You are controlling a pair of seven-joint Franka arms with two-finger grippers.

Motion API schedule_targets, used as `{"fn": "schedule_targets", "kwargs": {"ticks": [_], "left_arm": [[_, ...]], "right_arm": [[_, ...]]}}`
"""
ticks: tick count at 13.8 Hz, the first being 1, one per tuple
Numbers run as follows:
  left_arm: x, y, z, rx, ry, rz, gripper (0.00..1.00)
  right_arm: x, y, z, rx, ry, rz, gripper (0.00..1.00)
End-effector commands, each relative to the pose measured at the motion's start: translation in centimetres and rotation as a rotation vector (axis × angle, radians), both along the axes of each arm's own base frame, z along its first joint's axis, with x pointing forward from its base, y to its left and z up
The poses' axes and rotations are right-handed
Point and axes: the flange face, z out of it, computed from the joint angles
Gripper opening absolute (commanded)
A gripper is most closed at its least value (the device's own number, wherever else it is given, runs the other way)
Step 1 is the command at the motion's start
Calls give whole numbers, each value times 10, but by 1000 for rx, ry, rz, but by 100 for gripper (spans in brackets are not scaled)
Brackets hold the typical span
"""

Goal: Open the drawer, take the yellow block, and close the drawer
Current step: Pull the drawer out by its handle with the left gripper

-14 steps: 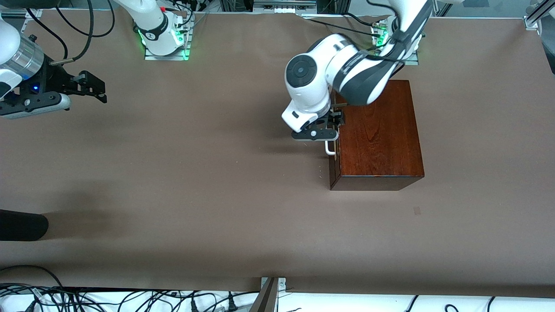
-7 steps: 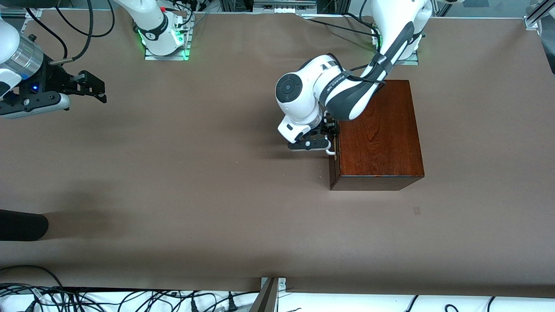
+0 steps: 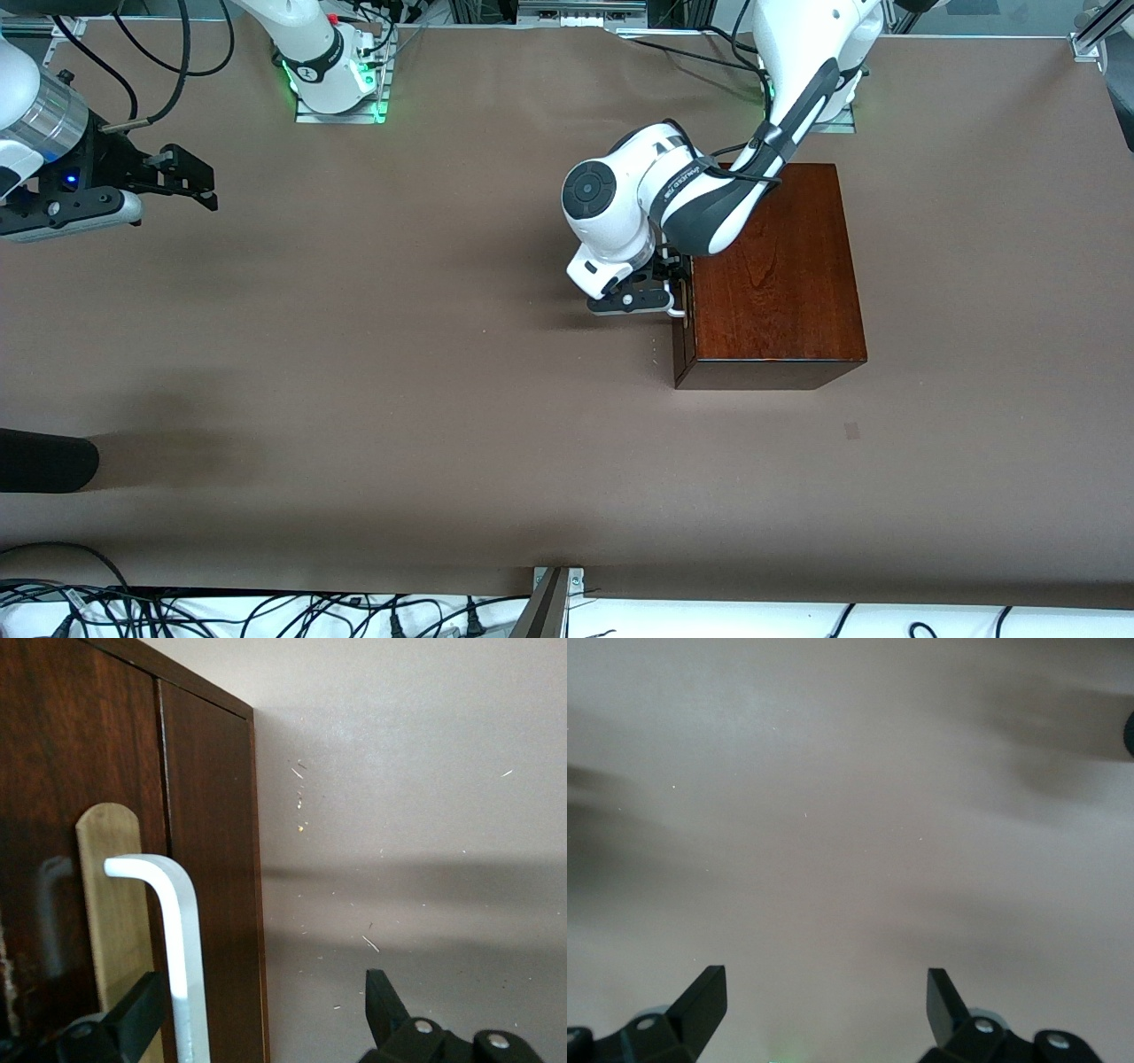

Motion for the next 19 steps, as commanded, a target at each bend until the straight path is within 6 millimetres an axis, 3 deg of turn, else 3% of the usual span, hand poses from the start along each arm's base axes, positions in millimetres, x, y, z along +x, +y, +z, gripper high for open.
{"fn": "schedule_targets", "kwargs": {"ticks": [1, 10, 15, 19], "left_arm": [[-1, -17, 3, -17, -39, -14, 100], [-11, -64, 15, -296, -49, 38, 100], [-18, -84, 9, -363, -78, 14, 100], [-24, -92, 17, -360, -85, -9, 100]], "right_arm": [[0, -1, 6, -8, 3, -10, 100], [0, -1, 6, -6, 3, -10, 100], [0, -1, 5, -7, 6, -10, 100], [1, -1, 4, -7, 7, -11, 100]]}}
